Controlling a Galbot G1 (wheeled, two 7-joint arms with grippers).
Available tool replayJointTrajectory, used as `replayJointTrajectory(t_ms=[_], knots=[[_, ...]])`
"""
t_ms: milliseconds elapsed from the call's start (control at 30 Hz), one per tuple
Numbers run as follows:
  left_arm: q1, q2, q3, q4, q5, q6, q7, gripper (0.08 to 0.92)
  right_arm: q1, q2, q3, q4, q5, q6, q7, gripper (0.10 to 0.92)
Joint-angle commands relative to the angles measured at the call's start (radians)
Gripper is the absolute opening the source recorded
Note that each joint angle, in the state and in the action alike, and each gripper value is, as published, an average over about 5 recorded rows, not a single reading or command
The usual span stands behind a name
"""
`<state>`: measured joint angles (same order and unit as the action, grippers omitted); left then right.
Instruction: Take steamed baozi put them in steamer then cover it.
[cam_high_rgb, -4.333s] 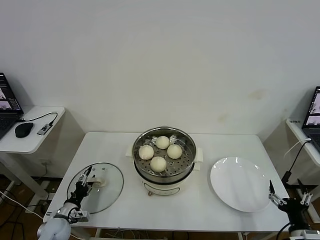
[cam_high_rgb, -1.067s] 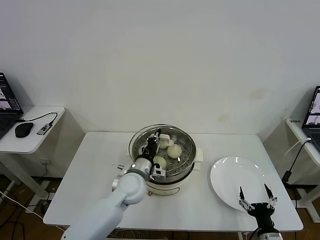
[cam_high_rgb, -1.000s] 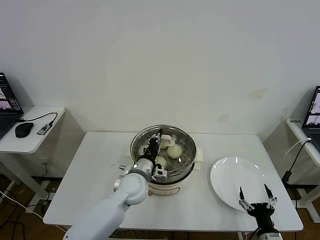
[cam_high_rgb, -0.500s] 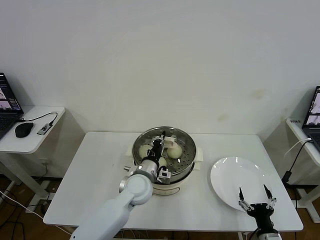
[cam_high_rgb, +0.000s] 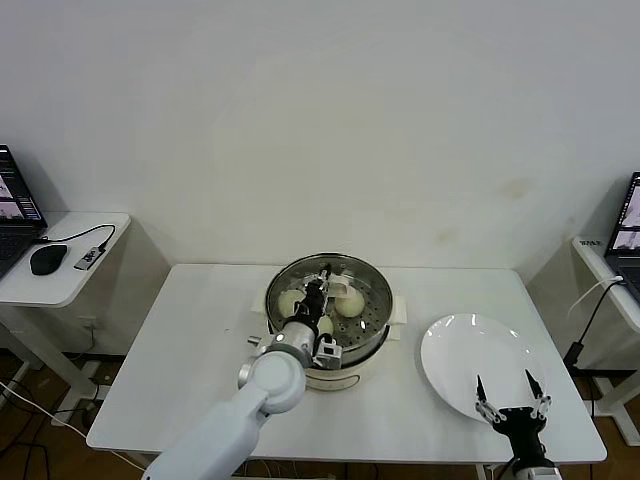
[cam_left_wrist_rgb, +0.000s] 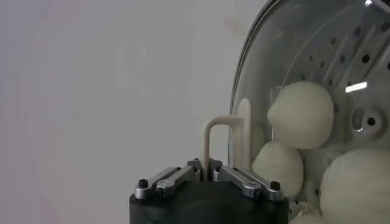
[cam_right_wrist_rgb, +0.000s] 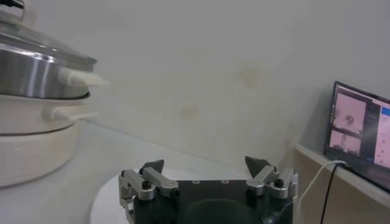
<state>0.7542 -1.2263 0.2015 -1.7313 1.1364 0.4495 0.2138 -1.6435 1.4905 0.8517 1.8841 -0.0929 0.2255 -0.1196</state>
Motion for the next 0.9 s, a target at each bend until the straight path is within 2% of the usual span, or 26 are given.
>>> replayJointTrajectory(t_ms=[33, 233, 467, 567, 667, 800, 900], knots=[[0.033, 0.015, -0.013, -0.085, -0.026, -0.006, -0.004, 0.3, 0.001, 0.001, -0.003, -0.002, -0.003, 0.002, -0.001, 0.823], [0.137, 0.053, -0.059, -0.205, -0.058, -0.03, -0.029, 0.473, 0.001, -0.002, -0.003, -0.005, -0.003, 0.003, 0.0, 0.823], [0.352, 0.122, -0.173, -0.421, -0.2, -0.08, -0.118, 0.673, 0.002, -0.023, 0.003, -0.016, 0.006, 0.009, 0.0, 0.823], [0.498, 0.153, -0.309, -0.508, -0.43, -0.177, -0.212, 0.757, 0.004, -0.027, -0.002, -0.018, 0.01, 0.008, 0.0, 0.823], [0.671, 0.157, -0.504, -0.509, -0.809, -0.354, -0.291, 0.809, 0.005, -0.03, -0.008, -0.014, 0.017, -0.003, -0.003, 0.823], [0.842, 0.111, -0.718, -0.432, -1.152, -0.517, -0.375, 0.822, 0.006, -0.037, -0.016, -0.009, 0.035, -0.023, -0.009, 0.823], [0.933, 0.087, -0.765, -0.423, -1.283, -0.554, -0.417, 0.823, -0.002, -0.052, -0.031, -0.006, 0.049, -0.03, -0.012, 0.823]])
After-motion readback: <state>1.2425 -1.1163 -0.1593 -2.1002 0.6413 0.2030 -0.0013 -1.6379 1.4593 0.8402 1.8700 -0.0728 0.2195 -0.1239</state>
